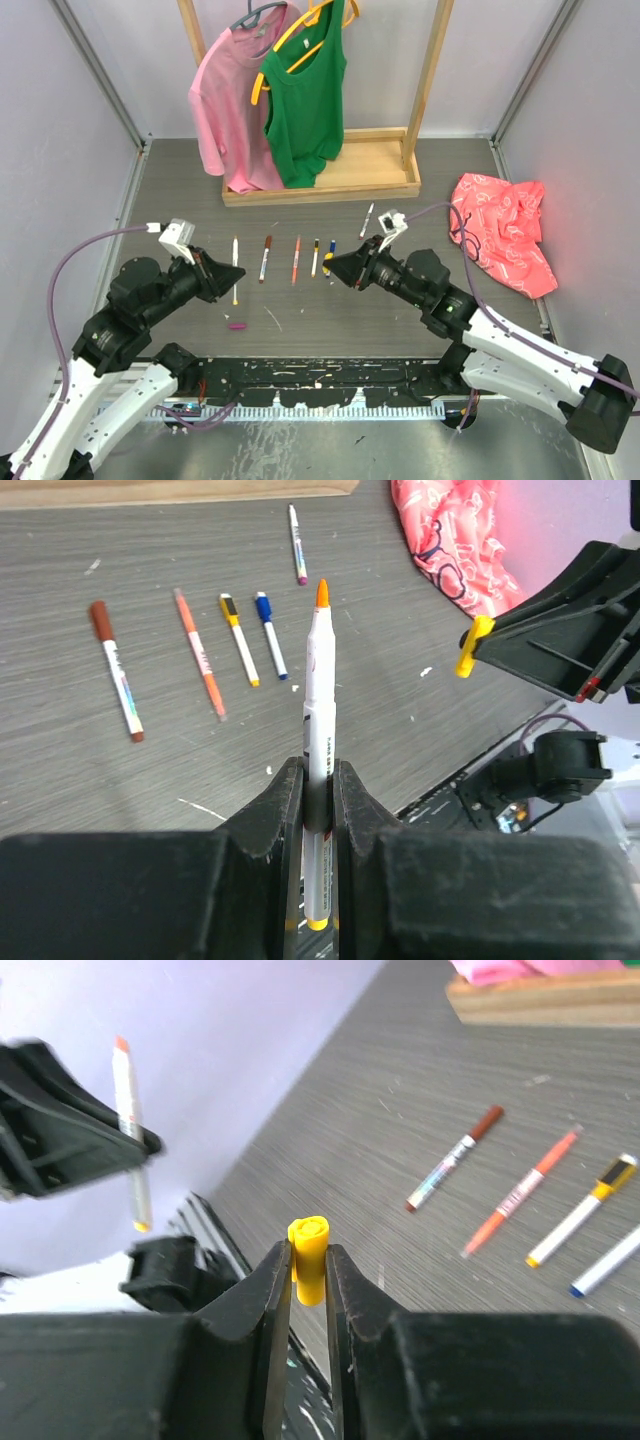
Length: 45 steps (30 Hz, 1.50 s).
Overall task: Insert the pens into the pen caps
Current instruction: Insert the pen cap onto the pen.
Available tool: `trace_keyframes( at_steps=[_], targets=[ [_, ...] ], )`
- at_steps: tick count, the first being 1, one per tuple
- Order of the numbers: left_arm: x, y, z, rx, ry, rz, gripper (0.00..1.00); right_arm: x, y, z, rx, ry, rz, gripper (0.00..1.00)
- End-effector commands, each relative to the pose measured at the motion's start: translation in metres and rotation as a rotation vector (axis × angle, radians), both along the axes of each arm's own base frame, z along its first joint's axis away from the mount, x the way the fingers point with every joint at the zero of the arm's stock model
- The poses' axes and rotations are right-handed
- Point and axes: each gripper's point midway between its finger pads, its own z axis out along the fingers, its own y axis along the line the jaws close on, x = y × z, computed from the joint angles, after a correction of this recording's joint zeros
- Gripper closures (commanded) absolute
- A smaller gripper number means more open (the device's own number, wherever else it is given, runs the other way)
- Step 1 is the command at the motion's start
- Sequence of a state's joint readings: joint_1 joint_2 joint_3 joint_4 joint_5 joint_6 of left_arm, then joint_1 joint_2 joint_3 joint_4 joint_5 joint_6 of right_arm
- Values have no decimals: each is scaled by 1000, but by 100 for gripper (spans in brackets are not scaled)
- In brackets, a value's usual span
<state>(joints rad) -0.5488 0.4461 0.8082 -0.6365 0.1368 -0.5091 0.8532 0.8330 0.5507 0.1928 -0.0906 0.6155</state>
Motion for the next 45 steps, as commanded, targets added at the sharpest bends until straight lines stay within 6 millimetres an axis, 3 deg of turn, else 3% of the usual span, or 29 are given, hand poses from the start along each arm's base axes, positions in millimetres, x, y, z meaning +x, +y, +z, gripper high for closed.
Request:
trace_keyframes(
  at_steps=[1, 6, 10, 19, 23, 32, 45],
  targets=[
    [6, -25, 21, -112, 2, -70, 100, 1, -18, 91, 354, -102, -86, 100],
    [5, -39, 22, -164, 10, -102, 100, -5, -39, 112, 426, -153, -132, 100],
    [4, -55, 21, -157, 14, -126, 100, -10, -46, 116, 438, -164, -138, 100],
    [-14, -139, 9, 6, 6, -219, 100, -18, -39, 118, 402, -151, -77, 100],
    [-22, -160, 8, 15, -9, -253, 100, -22, -42, 121, 400, -149, -75, 100],
    [-34, -168, 18, -42, -90, -354, 100, -22, -48, 122, 454, -113, -97, 100],
    [-48, -170, 25, -42, -184, -468, 100, -31, -34, 136, 555, -109, 4, 100]
  ],
)
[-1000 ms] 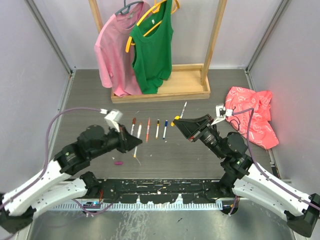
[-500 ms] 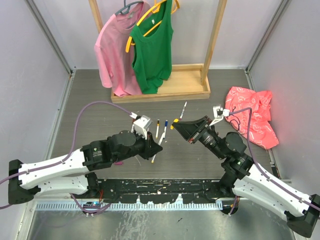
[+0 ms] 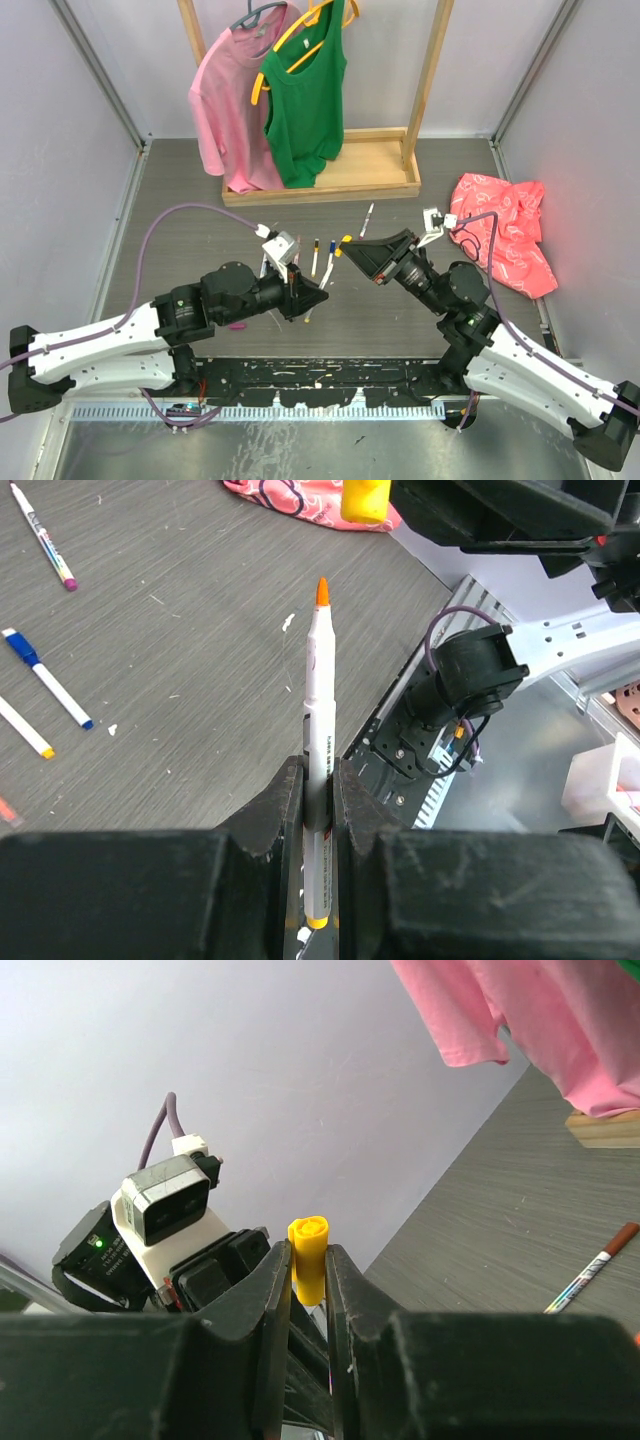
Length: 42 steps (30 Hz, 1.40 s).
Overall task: Insert the pens into the pen caps
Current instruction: Insert the pen cap onto the pen.
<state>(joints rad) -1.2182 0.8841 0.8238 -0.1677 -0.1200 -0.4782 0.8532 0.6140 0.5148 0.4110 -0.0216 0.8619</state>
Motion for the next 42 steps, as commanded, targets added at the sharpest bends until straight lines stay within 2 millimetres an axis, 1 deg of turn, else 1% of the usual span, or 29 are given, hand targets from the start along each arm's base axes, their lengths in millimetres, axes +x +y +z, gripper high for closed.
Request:
trace_keyframes(
  at_steps=[1, 13, 24, 34, 42],
  targets=[
    [-5, -5, 23, -77, -65, -43, 100, -9, -1, 26, 93, -56, 39, 100],
    [-3, 0, 26, -93, -73, -25, 100, -5, 4, 13, 58, -24, 41, 100],
    [-2, 4, 27, -101, -76, -14, 100, -5, 13, 4, 25, -7, 77, 100],
    [-1, 5, 26, -109, -71, 0, 100, -8, 15, 0, 12, -4, 91, 100],
    [0, 7, 29, -118, -74, 6, 100, -10, 20, -4, -6, 1, 119, 100]
  ],
)
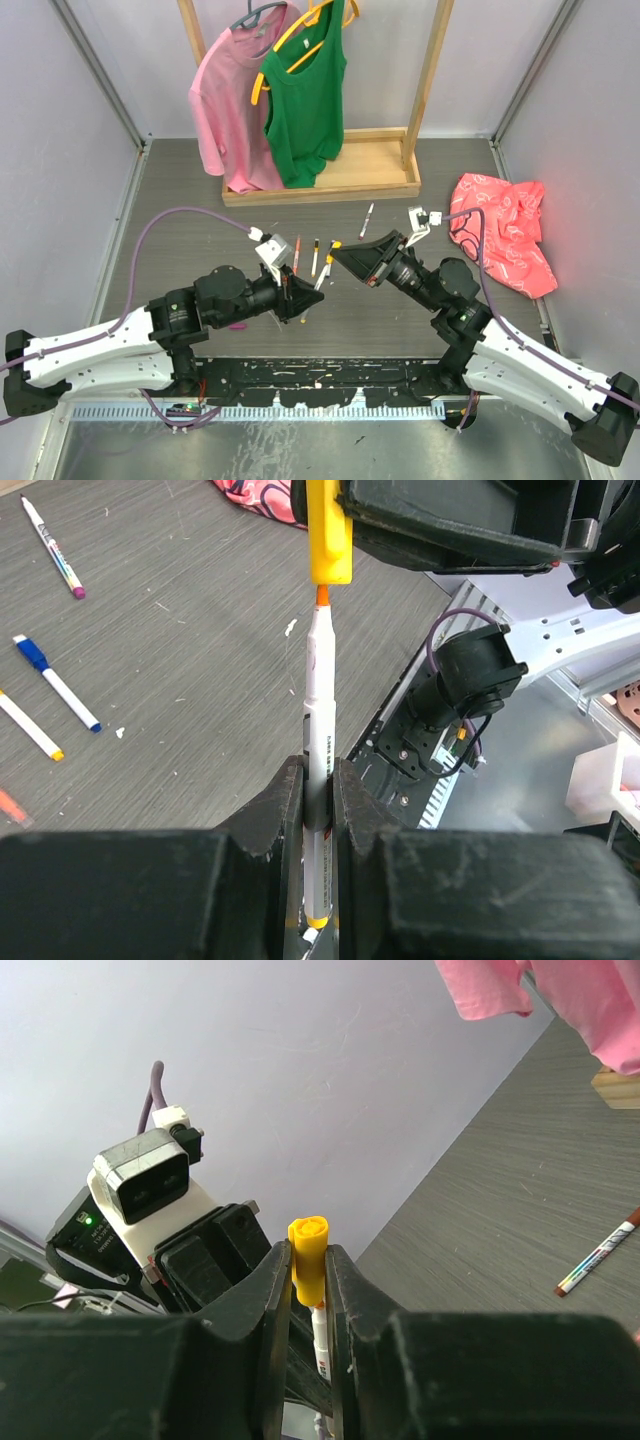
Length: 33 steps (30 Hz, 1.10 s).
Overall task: Insert the pens into the pen caps
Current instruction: Insert the pen cap onto the pen.
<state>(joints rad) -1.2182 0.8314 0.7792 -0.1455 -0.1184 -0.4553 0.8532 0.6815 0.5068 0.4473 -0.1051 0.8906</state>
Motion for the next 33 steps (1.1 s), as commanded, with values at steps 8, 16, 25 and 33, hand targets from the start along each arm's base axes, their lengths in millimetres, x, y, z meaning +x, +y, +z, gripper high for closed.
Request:
trace_keyframes(
  at_steps=[8, 16, 25, 33],
  targets=[
    [3, 0, 29, -99, -44, 19, 100, -8, 9, 6, 7, -18, 71, 100],
    [9, 7, 36, -140, -31, 75, 100, -13, 18, -3, -35, -31, 126, 100],
    [14, 12, 44, -174, -35, 113, 100, -32, 42, -22, -112, -48, 307, 98],
    [17, 18, 50, -202, -38, 146, 100, -44, 51, -39, -170, -49, 383, 86]
  ],
)
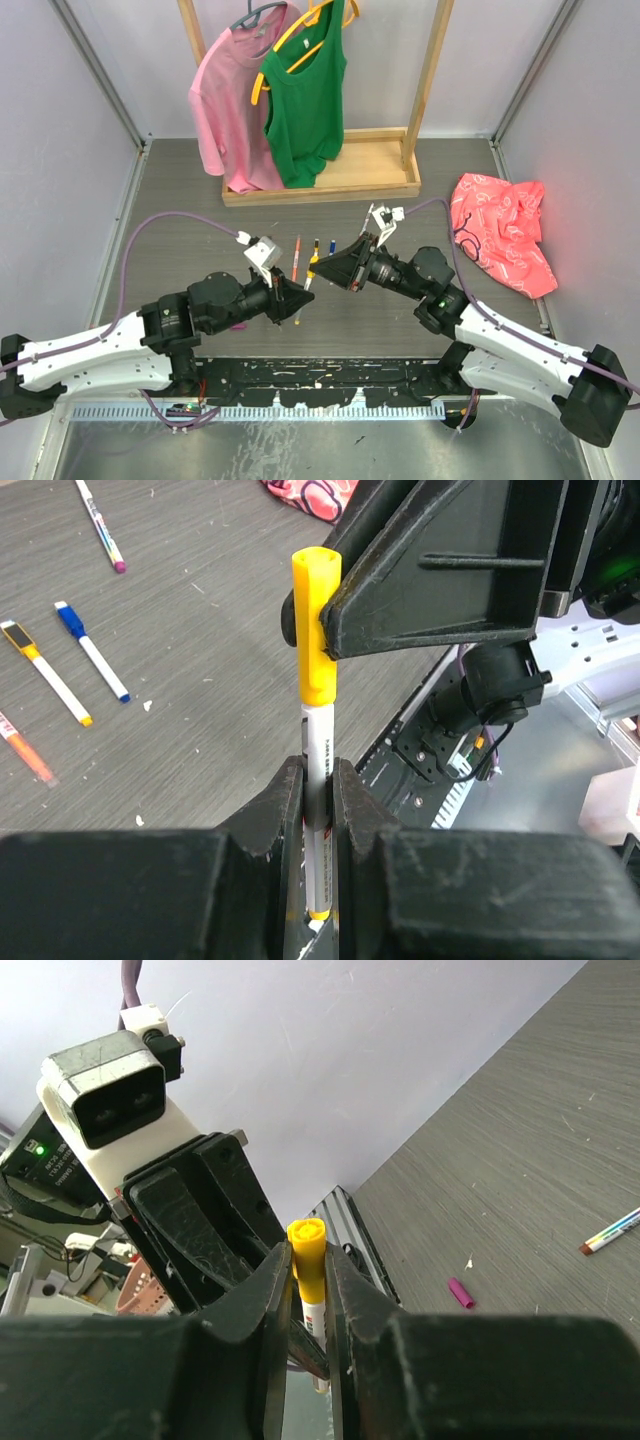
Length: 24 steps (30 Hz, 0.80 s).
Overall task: Insert the pens into the pen caps
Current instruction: Insert the pen cap onto the pen, then press the pen cap onto the pen.
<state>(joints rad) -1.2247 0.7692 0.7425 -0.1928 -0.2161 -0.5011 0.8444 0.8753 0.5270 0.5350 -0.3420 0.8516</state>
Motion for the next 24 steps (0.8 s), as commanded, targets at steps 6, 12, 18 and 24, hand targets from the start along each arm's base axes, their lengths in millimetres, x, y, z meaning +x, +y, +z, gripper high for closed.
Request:
trace_keyframes(
  at_steps=[6, 12, 18, 24],
  targets=[
    [9, 3, 61, -216, -76, 55, 100, -26, 6, -7, -95, -49, 119, 67],
    [6, 6, 57, -207, -70, 46, 100, -12, -9, 23, -126, -139, -8, 52],
    [-1, 7, 55, -198, -69, 11, 100, -1, -31, 59, -132, -209, -147, 48],
    [-11, 0, 54, -191, -70, -61, 100, 3, -40, 87, -69, -238, -205, 45]
  ],
)
